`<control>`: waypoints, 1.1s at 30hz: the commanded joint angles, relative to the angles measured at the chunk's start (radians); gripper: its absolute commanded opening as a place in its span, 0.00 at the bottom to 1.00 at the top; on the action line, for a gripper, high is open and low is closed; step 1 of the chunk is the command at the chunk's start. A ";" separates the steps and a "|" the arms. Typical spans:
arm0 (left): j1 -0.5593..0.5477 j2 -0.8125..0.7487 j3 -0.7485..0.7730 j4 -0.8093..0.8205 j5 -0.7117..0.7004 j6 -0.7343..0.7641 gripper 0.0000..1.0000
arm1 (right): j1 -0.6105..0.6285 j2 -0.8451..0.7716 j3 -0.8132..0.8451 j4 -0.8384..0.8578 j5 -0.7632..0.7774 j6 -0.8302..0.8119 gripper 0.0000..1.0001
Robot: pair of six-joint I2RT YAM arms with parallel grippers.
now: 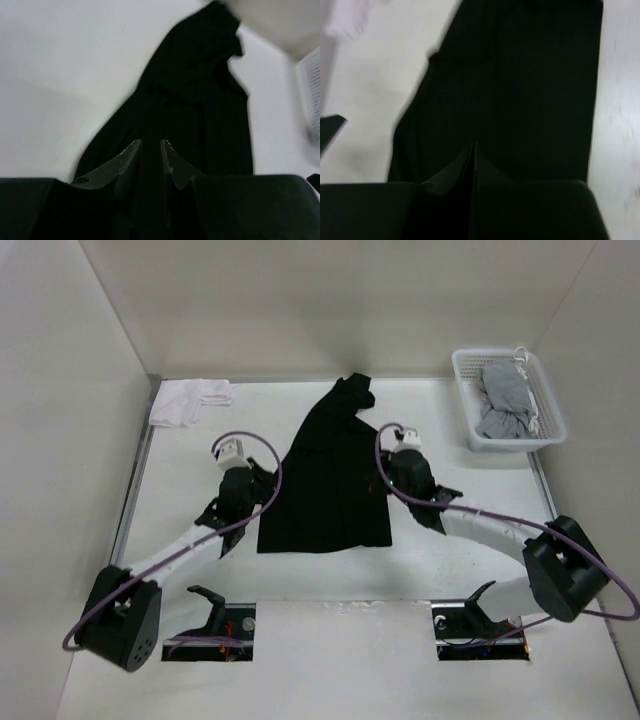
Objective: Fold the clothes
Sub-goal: Flatten the tank top out
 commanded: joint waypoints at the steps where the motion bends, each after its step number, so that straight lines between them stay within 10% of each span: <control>1: 0.004 -0.173 -0.154 -0.236 -0.018 -0.091 0.20 | 0.046 -0.129 -0.154 0.083 0.021 0.059 0.11; 9: -0.041 -0.399 -0.232 -0.603 -0.017 -0.288 0.42 | 0.109 -0.338 -0.364 0.073 0.029 0.071 0.32; 33: -0.176 -0.339 -0.167 -0.877 -0.027 -0.464 0.21 | 0.109 -0.482 -0.466 -0.029 0.073 0.108 0.43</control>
